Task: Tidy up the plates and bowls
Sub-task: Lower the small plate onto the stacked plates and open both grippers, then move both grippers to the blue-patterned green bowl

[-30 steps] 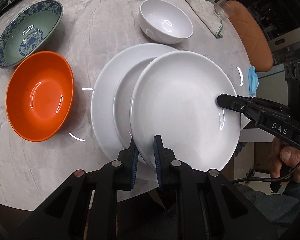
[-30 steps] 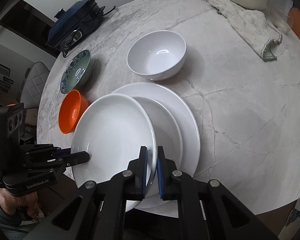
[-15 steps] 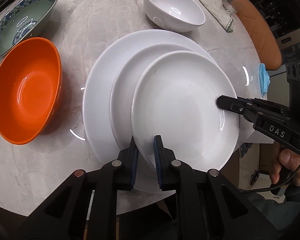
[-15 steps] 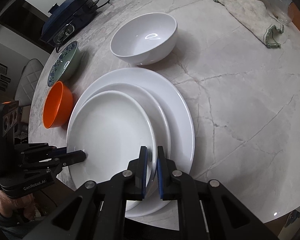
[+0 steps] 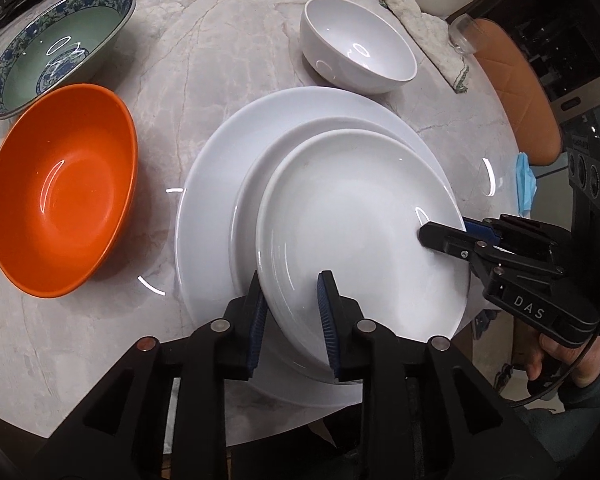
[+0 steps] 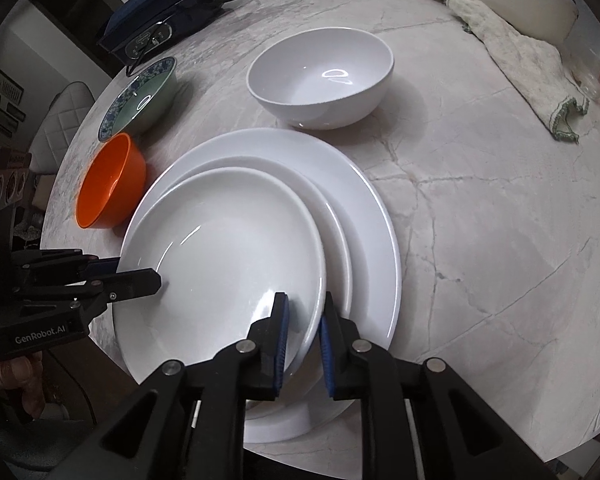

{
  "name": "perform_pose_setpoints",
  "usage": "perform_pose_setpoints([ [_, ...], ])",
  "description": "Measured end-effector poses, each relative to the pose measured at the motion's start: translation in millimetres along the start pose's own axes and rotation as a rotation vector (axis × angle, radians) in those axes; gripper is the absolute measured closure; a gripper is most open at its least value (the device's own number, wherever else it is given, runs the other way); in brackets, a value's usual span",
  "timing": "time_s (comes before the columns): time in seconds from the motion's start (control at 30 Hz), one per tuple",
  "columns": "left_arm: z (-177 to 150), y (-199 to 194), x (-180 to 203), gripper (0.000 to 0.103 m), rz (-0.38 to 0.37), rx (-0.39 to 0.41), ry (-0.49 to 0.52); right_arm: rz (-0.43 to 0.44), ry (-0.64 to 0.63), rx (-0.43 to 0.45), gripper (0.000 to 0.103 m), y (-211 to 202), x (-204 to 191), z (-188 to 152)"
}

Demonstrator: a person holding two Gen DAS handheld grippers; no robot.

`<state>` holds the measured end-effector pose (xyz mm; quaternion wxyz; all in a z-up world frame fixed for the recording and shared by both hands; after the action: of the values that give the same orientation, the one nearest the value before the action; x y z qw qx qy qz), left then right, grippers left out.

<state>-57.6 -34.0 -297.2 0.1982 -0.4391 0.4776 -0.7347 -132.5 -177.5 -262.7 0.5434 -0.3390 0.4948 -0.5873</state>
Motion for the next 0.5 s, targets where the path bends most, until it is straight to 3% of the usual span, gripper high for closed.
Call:
perform_pose_setpoints([
  [0.17,-2.1,-3.6,16.2,0.040,-0.053,0.021,0.046,-0.009,-0.060,0.016,0.058,-0.2,-15.1,-2.0],
  [0.23,-2.6,-6.7,20.8,0.033,-0.063,0.023,0.058,-0.020,-0.093,0.024,0.045,0.1,-23.7,-3.5],
  [0.33,-1.8,-14.0,20.6,0.028,-0.080,0.034,0.046,-0.031,-0.120,0.025,0.035,0.3,-31.8,-4.8],
  [0.5,-2.9,-39.5,7.6,0.025,-0.104,0.083,-0.014,-0.037,-0.122,0.029,0.034,-2.9,-31.4,-2.0],
])
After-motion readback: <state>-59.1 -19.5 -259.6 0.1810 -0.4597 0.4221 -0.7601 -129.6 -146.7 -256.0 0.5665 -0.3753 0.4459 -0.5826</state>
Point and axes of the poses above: each gripper's, at about its wrist camera, not at the fingertips, and y roughly the way its jaws point, x to its right, z to its top, the point moved 5 cm from there along y, roughly the way its jaws point, and after that the axes turned 7 degrees about -z, right-handed, at the moved point
